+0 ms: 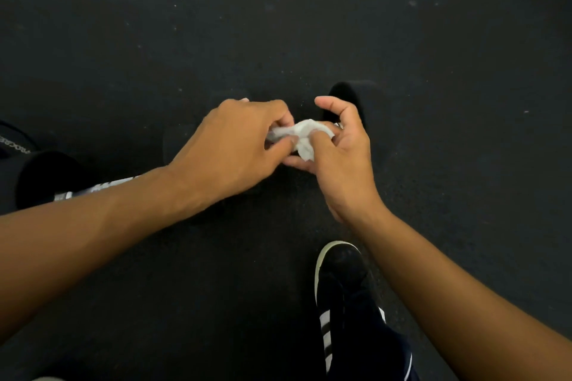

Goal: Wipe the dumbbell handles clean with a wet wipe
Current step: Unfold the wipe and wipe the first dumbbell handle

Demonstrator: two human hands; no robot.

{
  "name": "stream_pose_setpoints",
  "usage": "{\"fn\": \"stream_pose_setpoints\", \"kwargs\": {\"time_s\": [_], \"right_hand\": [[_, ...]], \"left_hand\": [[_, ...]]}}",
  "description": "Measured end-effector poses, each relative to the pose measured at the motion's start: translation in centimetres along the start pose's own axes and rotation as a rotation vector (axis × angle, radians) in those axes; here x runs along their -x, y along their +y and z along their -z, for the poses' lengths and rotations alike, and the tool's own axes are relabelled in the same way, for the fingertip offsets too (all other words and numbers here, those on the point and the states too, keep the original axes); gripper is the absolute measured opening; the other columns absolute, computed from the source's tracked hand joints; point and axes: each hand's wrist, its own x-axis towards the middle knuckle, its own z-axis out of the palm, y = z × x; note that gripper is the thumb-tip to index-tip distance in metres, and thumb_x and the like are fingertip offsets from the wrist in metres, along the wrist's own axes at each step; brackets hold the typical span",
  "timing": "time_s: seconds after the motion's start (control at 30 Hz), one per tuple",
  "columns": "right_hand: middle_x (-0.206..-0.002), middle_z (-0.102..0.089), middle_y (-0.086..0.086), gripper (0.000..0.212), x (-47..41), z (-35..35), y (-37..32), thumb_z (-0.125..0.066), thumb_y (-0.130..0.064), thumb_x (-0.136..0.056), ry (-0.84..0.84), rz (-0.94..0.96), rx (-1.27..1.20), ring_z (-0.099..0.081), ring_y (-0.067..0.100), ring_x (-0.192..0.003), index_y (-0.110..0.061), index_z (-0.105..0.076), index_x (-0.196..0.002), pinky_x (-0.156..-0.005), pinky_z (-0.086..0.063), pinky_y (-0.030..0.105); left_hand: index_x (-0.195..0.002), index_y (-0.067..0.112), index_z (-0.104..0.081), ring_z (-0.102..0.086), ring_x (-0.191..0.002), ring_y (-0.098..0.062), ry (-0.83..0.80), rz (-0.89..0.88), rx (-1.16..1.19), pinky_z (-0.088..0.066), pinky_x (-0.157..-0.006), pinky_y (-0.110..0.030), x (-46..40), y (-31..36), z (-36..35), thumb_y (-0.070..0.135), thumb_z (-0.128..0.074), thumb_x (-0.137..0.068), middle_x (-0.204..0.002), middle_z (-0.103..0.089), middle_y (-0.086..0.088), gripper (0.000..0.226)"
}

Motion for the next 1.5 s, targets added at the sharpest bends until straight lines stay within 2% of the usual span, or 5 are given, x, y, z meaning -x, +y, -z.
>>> {"fn": "stream_pose_setpoints", "kwargs": {"time_s": [0.17, 0.6, 0.93, 1.17, 1.5], "right_hand": [[-0.102, -0.07, -0.008, 0.039, -1.2, 2.2, 0.6, -0.055, -0.004, -0.097, 0.159, 0.301, 0.537, -0.069, 0.006, -0.09, -0.021, -0.055, -0.132, -0.08, -0.057, 0.022], [-0.121, -0.065, 0.007, 0.035, -3.3, 4.7, 2.2, -0.053, -0.006, -0.09, 0.26, 0.729, 1.056, -0.053, 0.027, -0.125, -0.009, -0.069, -0.12, -0.104, -0.043, 0.038], [-0.118, -0.068, 0.004, 0.03, -5.7, 5.1, 3.3, -0.057, -0.008, -0.09, 0.221, 0.762, 1.104, -0.053, 0.024, -0.125, -0.011, -0.069, -0.118, -0.106, -0.041, 0.036], [-0.112, -0.071, 0.0, 0.027, -5.7, 5.1, 3.7, -0.058, -0.012, -0.092, 0.239, 0.788, 1.154, -0.051, 0.025, -0.129, -0.014, -0.071, -0.115, -0.107, -0.04, 0.038], [-0.111, -0.071, -0.002, 0.025, -5.7, 5.6, 3.8, -0.058, -0.011, -0.092, 0.211, 0.789, 1.144, -0.051, 0.025, -0.131, -0.015, -0.071, -0.113, -0.108, -0.039, 0.037]], "left_hand": [[-0.092, 0.016, -0.058, -0.055, -0.064, -0.019, 0.013, -0.025, -0.373, -0.042, -0.057, -0.035, -3.0, 0.2, 1.4, 0.031, -0.06, -0.092, -0.074, -0.059, 0.003, 0.015], [-0.121, 0.003, -0.046, -0.064, -0.089, -0.031, -0.257, -0.084, -0.935, -0.035, -0.114, -0.048, -2.7, 1.0, -6.7, 0.012, -0.041, -0.103, -0.105, -0.063, -0.019, 0.021], [-0.137, 0.0, -0.044, -0.069, -0.095, -0.031, -0.106, -0.097, -0.769, -0.049, -0.083, -0.04, -5.2, 0.9, -4.0, 0.009, -0.025, -0.099, -0.112, -0.067, -0.012, 0.044], [-0.158, -0.005, -0.01, -0.01, -0.154, -0.045, -0.205, 0.016, -0.966, -0.013, -0.125, -0.054, -6.7, 0.5, -2.7, 0.019, -0.015, -0.106, -0.166, -0.01, -0.028, 0.057], [-0.156, -0.008, -0.002, -0.028, -0.148, -0.044, -0.397, 0.055, -0.965, -0.017, -0.124, -0.052, -2.8, 3.1, -5.9, 0.019, -0.017, -0.108, -0.16, -0.023, -0.032, 0.057]]}}
